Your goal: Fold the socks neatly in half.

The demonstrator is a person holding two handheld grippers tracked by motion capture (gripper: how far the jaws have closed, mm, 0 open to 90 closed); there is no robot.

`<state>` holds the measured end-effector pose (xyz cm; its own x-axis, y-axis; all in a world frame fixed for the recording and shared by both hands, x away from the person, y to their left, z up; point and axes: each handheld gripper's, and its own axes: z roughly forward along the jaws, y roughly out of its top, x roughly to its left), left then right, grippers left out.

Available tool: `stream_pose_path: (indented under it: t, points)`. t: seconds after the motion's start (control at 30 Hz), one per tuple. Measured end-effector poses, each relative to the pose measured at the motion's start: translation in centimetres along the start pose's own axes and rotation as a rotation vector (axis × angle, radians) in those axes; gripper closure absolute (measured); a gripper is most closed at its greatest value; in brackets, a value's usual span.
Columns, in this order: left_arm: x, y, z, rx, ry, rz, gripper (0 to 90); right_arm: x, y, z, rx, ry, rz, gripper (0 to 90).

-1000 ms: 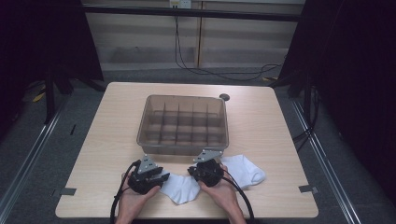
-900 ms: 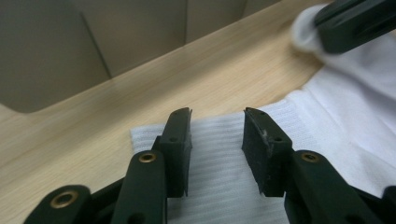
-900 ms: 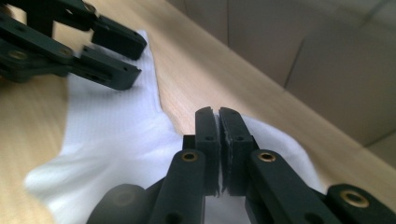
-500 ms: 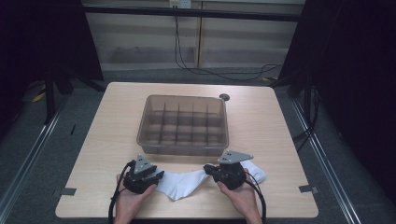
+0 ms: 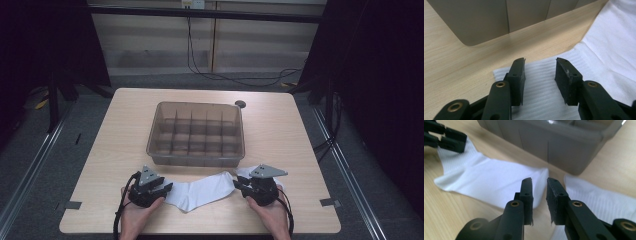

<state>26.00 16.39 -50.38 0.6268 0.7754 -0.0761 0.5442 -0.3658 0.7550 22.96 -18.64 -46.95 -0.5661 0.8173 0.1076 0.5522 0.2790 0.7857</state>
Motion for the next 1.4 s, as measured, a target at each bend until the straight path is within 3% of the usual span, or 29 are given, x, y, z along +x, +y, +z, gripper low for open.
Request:
stream_pose_path:
  t: [0.13,0.27,0.33,0.43,0.5,0.77,0.87,1.0,1.07,1.13,1.2,1.23,1.4]
  points:
    - [0.1,0.1,0.0,0.007,-0.002,0.011,59.5,0.6,1.2,0.4,-0.009,0.001,-0.026,78.6]
    - [0.1,0.1,0.0,0.010,-0.009,0.026,59.5,1.0,1.8,2.9,0.021,0.069,-0.040,84.7]
    - [0.2,0.1,0.0,0.008,-0.012,0.026,59.4,1.1,1.6,4.6,0.080,0.025,-0.061,83.7]
    - [0.3,-0.1,0.1,-0.005,-0.018,0.034,58.5,0.8,1.1,5.5,0.111,0.017,-0.036,76.0]
    - [0.3,-0.1,0.0,-0.005,-0.017,0.034,58.2,0.6,0.7,5.5,0.133,-0.013,-0.039,73.9]
    - [0.4,0.2,0.4,-0.001,-0.014,0.046,56.9,-0.6,-0.8,4.3,0.104,-0.012,0.000,72.9]
    - [0.3,0.5,0.5,0.010,-0.025,0.053,49.5,-1.0,-1.3,3.6,0.100,-0.006,0.019,72.1]
    - [0.6,0.5,-0.5,-0.049,-0.009,-0.003,48.0,-0.9,-1.5,3.1,0.116,-0.032,-0.002,70.6]
    - [1.0,0.4,-1.2,-0.074,-0.036,-0.021,54.8,-1.0,-1.6,2.8,0.119,-0.046,-0.005,70.4]
    - [1.0,0.3,-1.4,-0.044,-0.033,-0.005,59.4,-1.2,-1.8,2.4,0.123,-0.047,0.000,69.3]
    - [0.9,0.3,-1.2,-0.017,-0.059,0.021,62.7,-1.3,-2.0,2.1,0.128,-0.054,-0.001,69.0]
    - [0.7,0.3,-0.9,-0.001,-0.046,0.034,62.8,-1.3,-2.0,2.1,0.129,-0.053,-0.002,68.9]
    - [0.3,0.3,0.3,0.020,-0.011,0.054,54.9,-1.3,-1.9,2.1,0.130,-0.035,-0.003,64.6]
